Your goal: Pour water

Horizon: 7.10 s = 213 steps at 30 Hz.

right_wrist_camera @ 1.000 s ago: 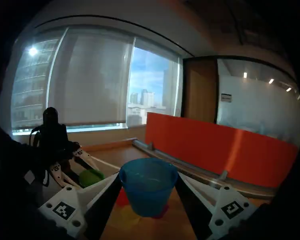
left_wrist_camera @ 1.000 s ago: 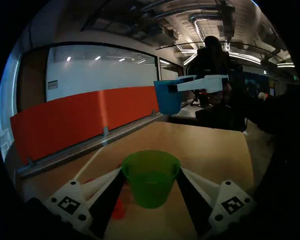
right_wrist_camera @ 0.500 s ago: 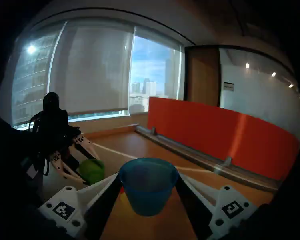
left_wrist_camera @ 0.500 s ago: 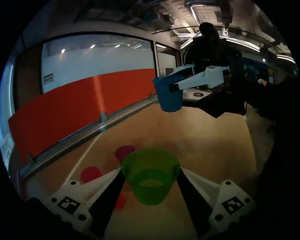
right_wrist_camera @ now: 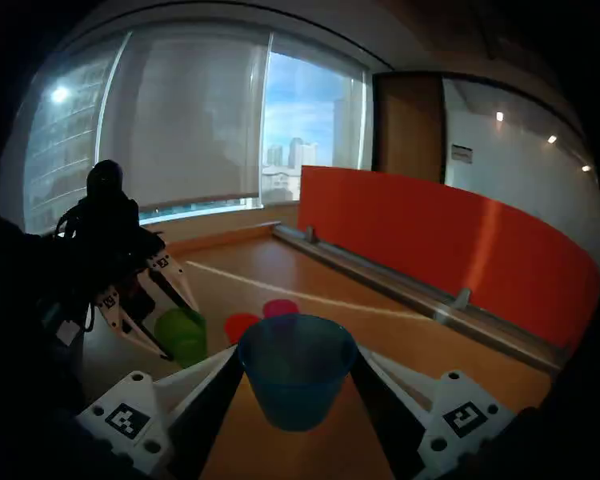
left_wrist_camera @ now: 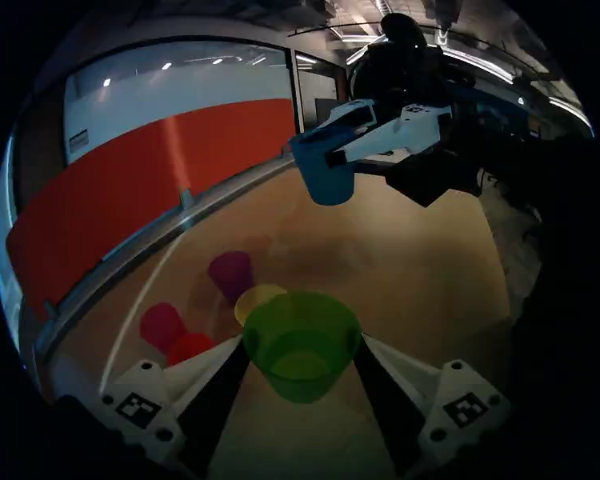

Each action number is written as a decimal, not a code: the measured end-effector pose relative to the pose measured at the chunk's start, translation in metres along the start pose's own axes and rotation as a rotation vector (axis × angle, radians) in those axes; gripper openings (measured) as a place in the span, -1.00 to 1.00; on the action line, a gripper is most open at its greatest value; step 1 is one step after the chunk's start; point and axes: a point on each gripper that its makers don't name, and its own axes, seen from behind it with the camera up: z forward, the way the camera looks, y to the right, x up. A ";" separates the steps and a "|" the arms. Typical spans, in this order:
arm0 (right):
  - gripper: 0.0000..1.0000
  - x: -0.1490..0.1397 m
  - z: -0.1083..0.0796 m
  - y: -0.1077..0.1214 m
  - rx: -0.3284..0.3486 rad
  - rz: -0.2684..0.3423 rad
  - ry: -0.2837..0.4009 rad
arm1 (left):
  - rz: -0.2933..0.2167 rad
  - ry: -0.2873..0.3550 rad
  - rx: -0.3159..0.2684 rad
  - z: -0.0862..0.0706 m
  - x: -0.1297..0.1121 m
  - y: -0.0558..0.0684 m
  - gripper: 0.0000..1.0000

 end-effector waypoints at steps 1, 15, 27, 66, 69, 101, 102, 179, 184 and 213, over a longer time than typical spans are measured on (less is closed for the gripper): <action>0.84 -0.003 0.001 0.000 0.001 -0.001 -0.006 | 0.000 -0.007 -0.004 0.001 -0.002 0.001 0.73; 0.84 -0.047 0.015 -0.002 0.013 -0.006 -0.089 | -0.020 -0.088 -0.048 0.022 -0.033 0.007 0.73; 0.84 -0.072 0.024 -0.002 0.020 -0.001 -0.132 | -0.038 -0.122 -0.068 0.037 -0.054 0.008 0.73; 0.84 -0.099 0.036 -0.007 0.024 0.004 -0.188 | -0.078 -0.124 -0.096 0.046 -0.083 0.010 0.73; 0.84 -0.102 0.037 -0.009 0.026 0.009 -0.192 | -0.080 -0.129 -0.102 0.046 -0.084 0.011 0.74; 0.84 -0.162 0.067 -0.036 0.073 0.083 -0.273 | -0.132 -0.158 -0.063 0.017 -0.104 0.003 0.96; 0.84 -0.163 0.068 -0.036 0.073 0.082 -0.273 | -0.133 -0.158 -0.063 0.016 -0.105 0.004 0.96; 1.00 -0.163 -0.070 0.005 -0.414 0.135 -0.063 | -0.302 0.141 0.462 -0.107 -0.090 -0.055 0.96; 1.00 -0.151 -0.075 0.017 -0.492 0.144 -0.012 | -0.314 0.205 0.526 -0.115 -0.078 -0.065 0.96; 1.00 -0.102 -0.126 0.065 -0.862 0.206 0.273 | -0.361 0.396 0.862 -0.162 -0.051 -0.101 0.96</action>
